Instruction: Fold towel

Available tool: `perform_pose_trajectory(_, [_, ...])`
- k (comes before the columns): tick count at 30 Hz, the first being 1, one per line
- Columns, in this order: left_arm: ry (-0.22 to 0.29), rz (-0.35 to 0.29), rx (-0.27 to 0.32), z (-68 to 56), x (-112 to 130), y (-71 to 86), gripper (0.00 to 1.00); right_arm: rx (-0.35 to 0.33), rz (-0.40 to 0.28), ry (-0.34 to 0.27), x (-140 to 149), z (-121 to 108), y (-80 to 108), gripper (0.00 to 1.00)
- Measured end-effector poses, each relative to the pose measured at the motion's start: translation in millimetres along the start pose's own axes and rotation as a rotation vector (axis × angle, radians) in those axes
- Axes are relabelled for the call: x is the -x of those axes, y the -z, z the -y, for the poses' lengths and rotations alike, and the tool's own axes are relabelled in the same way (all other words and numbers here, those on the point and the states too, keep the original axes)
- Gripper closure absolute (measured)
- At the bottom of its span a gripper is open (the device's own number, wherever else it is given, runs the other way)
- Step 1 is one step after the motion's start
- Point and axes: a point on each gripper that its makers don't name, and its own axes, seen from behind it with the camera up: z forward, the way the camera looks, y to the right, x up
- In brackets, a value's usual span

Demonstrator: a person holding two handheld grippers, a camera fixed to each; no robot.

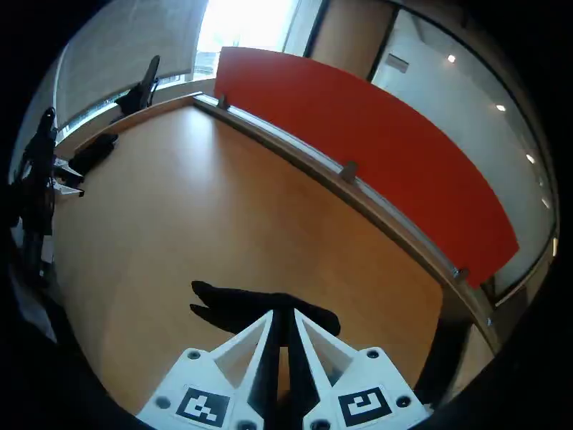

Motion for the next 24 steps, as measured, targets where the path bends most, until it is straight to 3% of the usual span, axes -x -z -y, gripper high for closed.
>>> perform_pose_trajectory(12, [0.001, 0.008, -0.012, -4.4, 1.5, 0.4, 0.24, 0.064, 0.064, -0.027, 33.6, -60.4, 10.9, 0.94])
perform_pose_trajectory(24, [-0.006, 0.005, -0.018, -9.5, -1.9, 1.7, 0.24, 0.101, 0.104, -0.059, 56.5, -100.6, 15.9, 0.94])
